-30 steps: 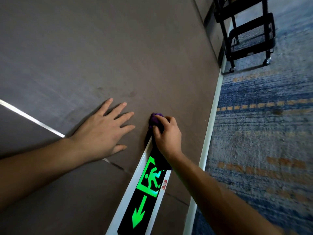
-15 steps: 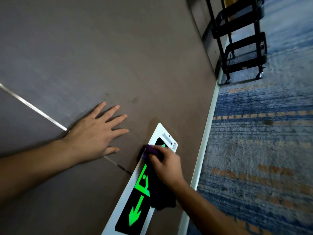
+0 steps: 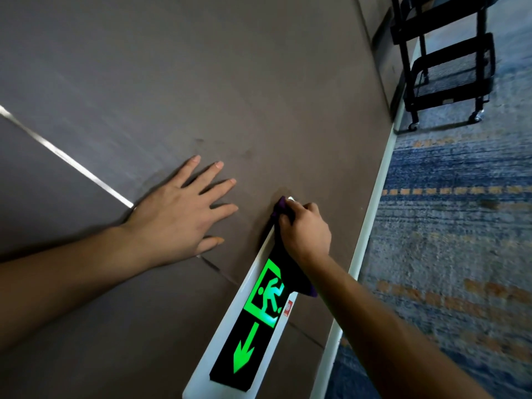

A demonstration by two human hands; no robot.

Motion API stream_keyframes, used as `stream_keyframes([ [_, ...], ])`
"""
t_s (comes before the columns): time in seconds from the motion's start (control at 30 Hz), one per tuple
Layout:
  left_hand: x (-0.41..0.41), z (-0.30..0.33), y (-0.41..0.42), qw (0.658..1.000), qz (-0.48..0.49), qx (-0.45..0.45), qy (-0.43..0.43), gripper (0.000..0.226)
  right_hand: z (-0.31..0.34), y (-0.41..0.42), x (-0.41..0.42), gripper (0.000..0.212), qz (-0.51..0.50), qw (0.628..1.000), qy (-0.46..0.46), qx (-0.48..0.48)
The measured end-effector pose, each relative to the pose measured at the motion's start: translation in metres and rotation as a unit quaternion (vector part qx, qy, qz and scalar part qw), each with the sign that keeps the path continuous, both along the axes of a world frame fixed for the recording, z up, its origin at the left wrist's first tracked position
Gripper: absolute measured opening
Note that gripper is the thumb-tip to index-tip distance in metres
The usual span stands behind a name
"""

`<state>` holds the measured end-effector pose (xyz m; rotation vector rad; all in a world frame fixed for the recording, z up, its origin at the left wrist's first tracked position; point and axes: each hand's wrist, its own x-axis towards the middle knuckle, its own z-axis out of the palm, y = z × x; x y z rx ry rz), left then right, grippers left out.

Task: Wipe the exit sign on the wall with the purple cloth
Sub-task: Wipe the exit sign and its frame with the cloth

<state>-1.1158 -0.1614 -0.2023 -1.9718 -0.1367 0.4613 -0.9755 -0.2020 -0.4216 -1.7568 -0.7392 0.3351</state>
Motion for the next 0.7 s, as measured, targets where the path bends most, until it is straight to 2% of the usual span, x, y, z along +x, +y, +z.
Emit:
stream_keyframes([
  [0.13,-0.002,-0.002,-0.002,1.000,0.001,-0.007,-0.004,0.068,-0.004,-0.015,-0.030,0.036,0.016,1.000,-0.008,0.004],
  [0.23,-0.002,-0.004,-0.004,1.000,0.026,-0.010,-0.005,0.070,-0.009,-0.032,-0.055,0.042,0.047,0.998,-0.045,0.007],
  [0.3,-0.003,-0.007,-0.005,0.999,0.045,-0.009,-0.001,0.072,-0.018,-0.046,-0.067,0.047,0.103,0.994,-0.042,0.021],
  [0.33,-0.004,-0.008,-0.007,0.999,0.051,-0.011,0.000,0.071,-0.023,-0.053,-0.070,0.046,0.147,0.988,-0.002,0.046],
  [0.4,-0.005,-0.011,-0.012,0.998,0.062,-0.024,-0.003,0.071,-0.029,-0.064,-0.071,0.039,0.225,0.954,0.154,0.120],
  [0.43,-0.006,-0.012,-0.014,0.997,0.066,-0.032,-0.012,0.070,-0.032,-0.069,-0.070,0.036,0.227,0.940,0.212,0.145],
  [0.57,-0.008,-0.028,-0.026,0.991,0.087,-0.076,-0.067,0.068,-0.032,-0.079,-0.045,0.037,0.152,0.926,0.299,0.173],
  [0.63,-0.011,-0.041,-0.033,0.983,0.095,-0.124,-0.102,0.070,-0.026,-0.090,-0.030,0.039,0.148,0.911,0.337,0.187],
  [0.7,-0.011,-0.055,-0.044,0.962,0.108,-0.197,-0.153,0.074,-0.022,-0.104,-0.018,0.044,0.151,0.909,0.335,0.197],
])
